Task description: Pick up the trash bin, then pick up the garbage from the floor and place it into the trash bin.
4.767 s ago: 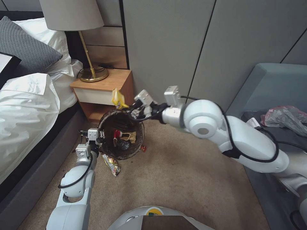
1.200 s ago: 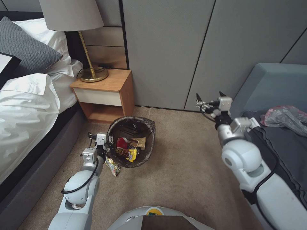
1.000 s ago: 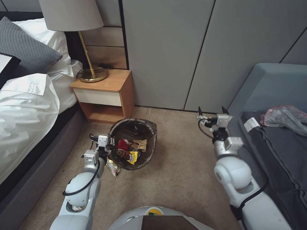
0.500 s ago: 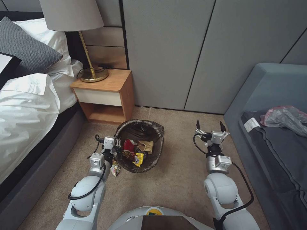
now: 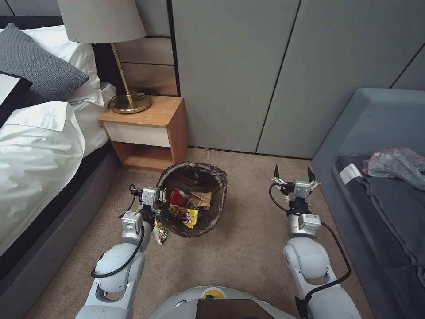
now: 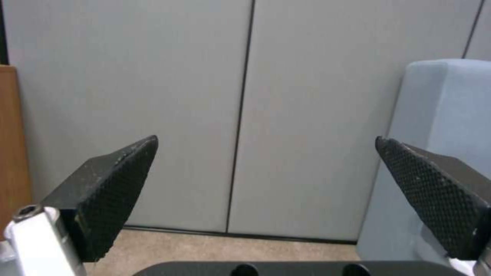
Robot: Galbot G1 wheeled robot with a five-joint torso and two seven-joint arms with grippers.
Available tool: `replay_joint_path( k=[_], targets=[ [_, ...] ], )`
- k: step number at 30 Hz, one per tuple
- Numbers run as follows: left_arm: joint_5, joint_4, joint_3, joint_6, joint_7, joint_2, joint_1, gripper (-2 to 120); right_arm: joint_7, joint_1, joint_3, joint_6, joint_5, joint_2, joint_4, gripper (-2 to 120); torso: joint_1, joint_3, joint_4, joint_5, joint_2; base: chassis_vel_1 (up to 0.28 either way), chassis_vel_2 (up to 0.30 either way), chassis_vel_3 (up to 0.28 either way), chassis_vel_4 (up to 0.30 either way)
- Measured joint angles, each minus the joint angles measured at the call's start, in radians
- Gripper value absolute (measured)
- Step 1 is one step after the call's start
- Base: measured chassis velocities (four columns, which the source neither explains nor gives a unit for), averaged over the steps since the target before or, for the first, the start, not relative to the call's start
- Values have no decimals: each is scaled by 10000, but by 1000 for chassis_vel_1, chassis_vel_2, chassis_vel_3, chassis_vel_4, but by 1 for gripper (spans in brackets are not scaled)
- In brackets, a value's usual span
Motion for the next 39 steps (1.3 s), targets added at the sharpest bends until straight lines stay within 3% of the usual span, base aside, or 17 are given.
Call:
replay_joint_path(
  k=[39],
  targets=[
    [-104,-62,-98,99,20,0,-53,2,-19,180,-172,-207,40,-150,-324,100,0,0,0,0,0,46,45,42,42]
  ],
)
